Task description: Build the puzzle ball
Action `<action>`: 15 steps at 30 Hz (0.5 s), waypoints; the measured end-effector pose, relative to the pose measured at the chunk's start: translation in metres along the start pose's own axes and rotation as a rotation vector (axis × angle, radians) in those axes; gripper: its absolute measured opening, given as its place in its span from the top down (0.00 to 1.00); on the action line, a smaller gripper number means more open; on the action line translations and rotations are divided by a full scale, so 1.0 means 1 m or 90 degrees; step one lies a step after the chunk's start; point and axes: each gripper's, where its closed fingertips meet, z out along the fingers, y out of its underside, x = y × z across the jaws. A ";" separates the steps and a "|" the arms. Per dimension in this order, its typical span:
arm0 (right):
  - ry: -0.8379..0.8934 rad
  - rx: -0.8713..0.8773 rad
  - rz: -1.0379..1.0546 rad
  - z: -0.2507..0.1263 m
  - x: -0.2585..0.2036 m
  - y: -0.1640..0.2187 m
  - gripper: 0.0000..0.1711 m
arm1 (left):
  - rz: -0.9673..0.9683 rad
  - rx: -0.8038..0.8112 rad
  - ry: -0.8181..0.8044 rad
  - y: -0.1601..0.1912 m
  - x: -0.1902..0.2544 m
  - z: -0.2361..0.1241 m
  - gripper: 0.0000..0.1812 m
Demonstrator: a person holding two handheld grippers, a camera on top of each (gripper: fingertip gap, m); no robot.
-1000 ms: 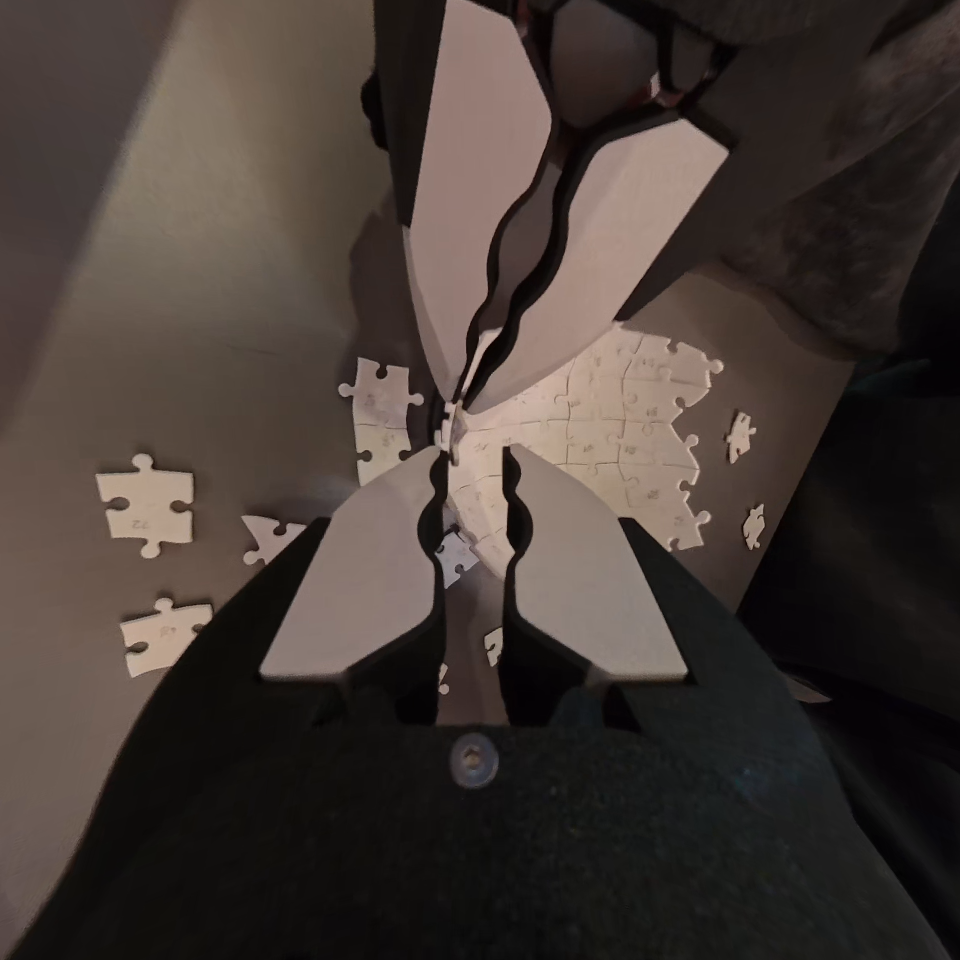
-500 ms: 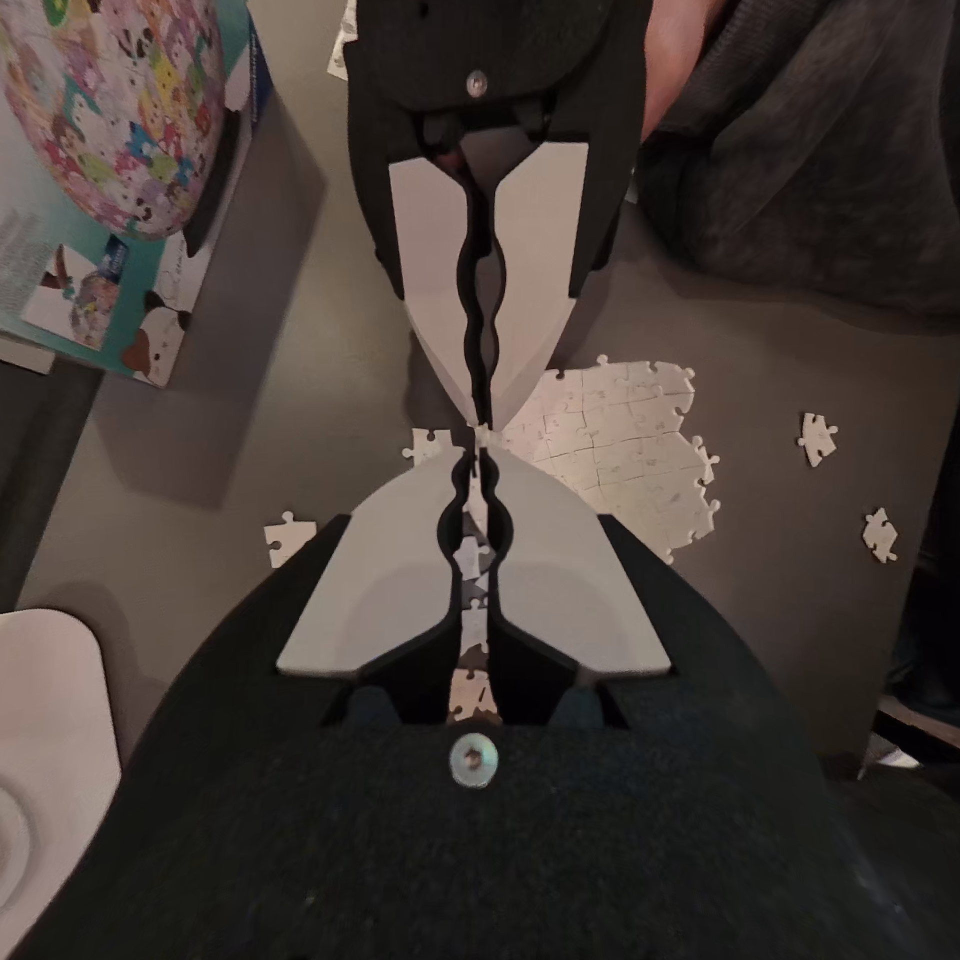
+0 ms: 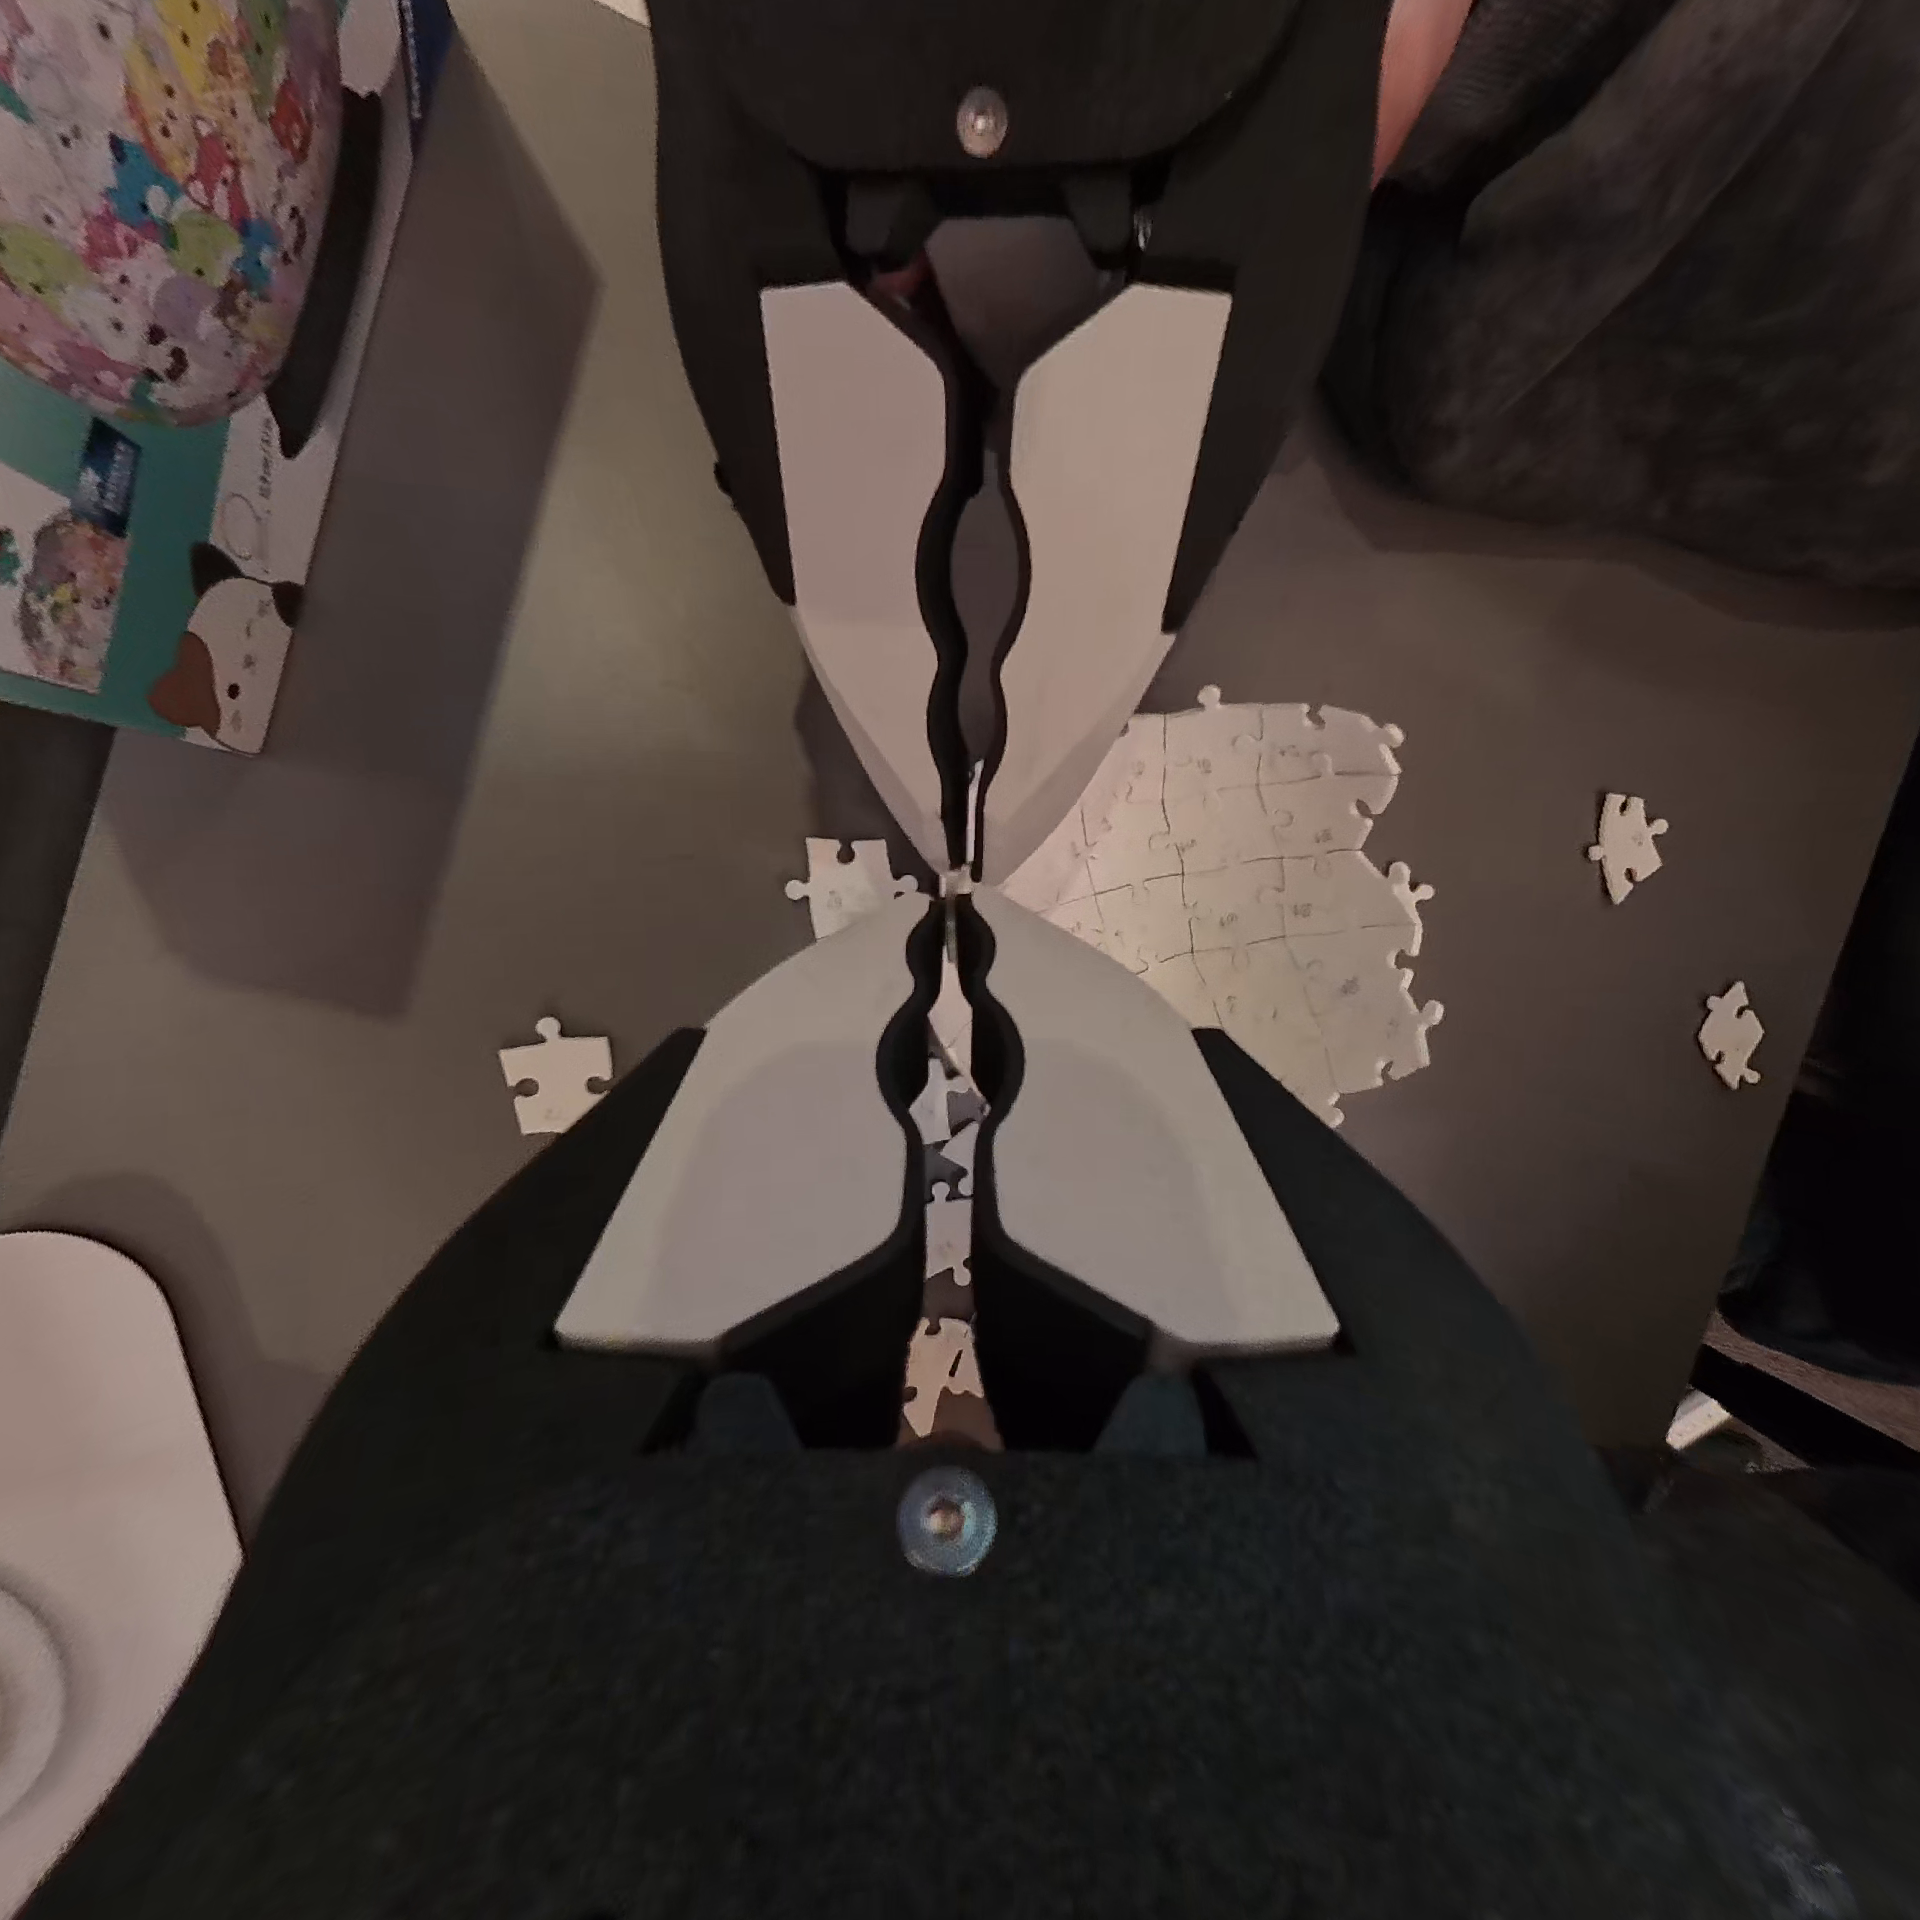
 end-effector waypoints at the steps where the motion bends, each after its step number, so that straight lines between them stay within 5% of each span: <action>1: 0.006 0.001 0.000 -0.001 0.001 -0.001 0.98 | -0.005 0.002 -0.002 -0.001 -0.001 0.000 0.99; 3: 0.019 0.013 0.000 -0.007 0.004 -0.005 0.92 | -0.010 0.002 -0.004 0.000 -0.002 0.001 0.99; 15: 0.020 0.036 -0.029 -0.015 0.002 -0.010 0.97 | -0.007 0.020 0.033 -0.003 0.008 0.010 0.99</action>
